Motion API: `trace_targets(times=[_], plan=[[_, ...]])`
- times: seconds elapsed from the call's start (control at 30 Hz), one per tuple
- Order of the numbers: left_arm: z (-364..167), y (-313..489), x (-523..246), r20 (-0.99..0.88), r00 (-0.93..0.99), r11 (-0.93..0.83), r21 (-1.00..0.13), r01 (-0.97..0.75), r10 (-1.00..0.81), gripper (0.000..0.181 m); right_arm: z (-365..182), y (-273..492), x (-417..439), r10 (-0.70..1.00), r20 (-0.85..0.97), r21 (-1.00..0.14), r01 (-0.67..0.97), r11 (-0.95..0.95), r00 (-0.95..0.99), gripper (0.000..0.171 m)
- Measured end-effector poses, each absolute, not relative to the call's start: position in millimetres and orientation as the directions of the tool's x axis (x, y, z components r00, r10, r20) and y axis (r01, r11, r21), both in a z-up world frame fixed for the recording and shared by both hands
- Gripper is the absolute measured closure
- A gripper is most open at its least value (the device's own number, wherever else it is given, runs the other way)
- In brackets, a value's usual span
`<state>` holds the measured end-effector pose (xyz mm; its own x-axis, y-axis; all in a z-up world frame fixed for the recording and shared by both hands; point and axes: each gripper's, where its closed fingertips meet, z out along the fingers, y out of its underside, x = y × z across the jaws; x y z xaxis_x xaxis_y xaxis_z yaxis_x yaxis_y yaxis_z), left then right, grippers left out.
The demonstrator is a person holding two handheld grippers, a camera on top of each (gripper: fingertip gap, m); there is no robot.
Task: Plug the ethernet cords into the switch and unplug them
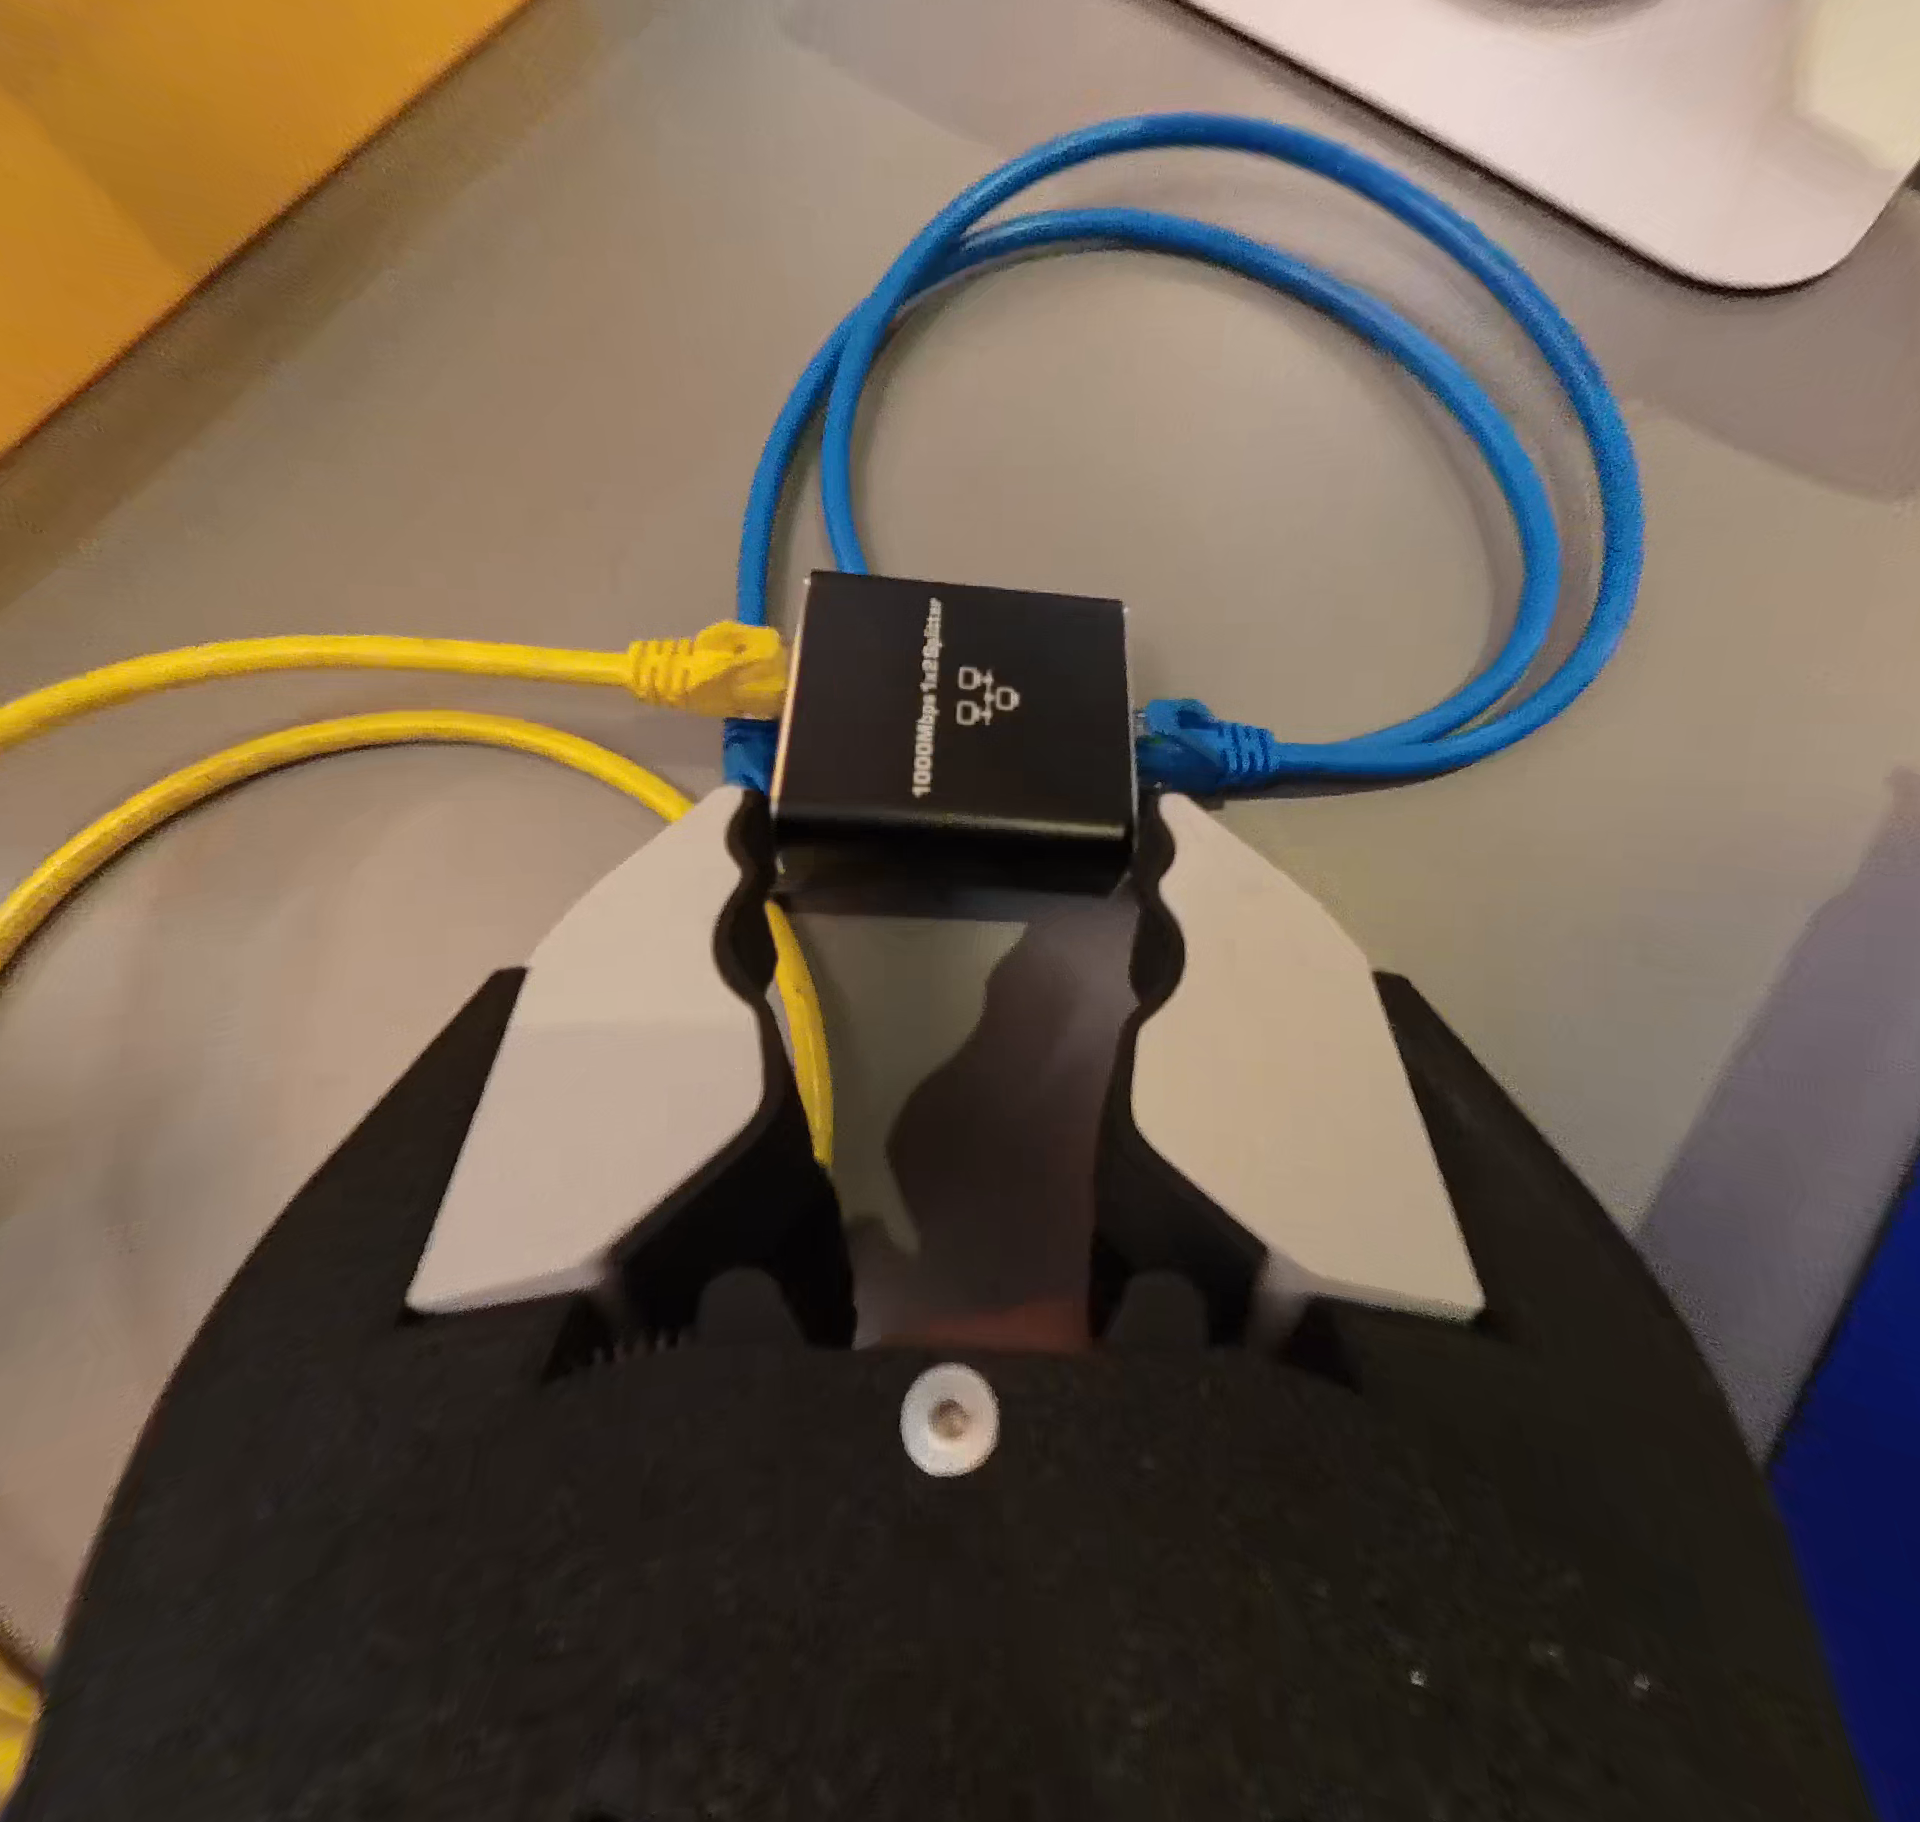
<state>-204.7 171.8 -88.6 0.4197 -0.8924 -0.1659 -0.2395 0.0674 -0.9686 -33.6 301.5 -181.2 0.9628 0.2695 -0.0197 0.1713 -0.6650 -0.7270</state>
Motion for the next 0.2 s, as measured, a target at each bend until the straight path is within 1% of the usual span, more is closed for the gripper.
trace_targets(times=[0.03,0.1,0.2], plan=[[-89.2,175.0,-201.9,-0.14,0.422,0.04,-0.97,-0.238,-0.896,0.172,-183.2,299.1,-32.0,0.271,-0.015,-0.709,0.181,-0.681,0.962,0.104],[-90.0,185.9,-191.7,-0.097,0.424,-0.018,-0.966,-0.258,-0.9,0.172,-181.6,295.7,-31.9,0.277,-0.036,-0.713,0.169,-0.68,0.96,0.105],[-91.5,201.9,-170.0,-0.045,0.409,-0.088,-0.95,-0.3,-0.911,0.172,-174.6,290.0,-37.9,0.288,-0.154,-0.748,0.078,-0.659,0.945,0.105]])
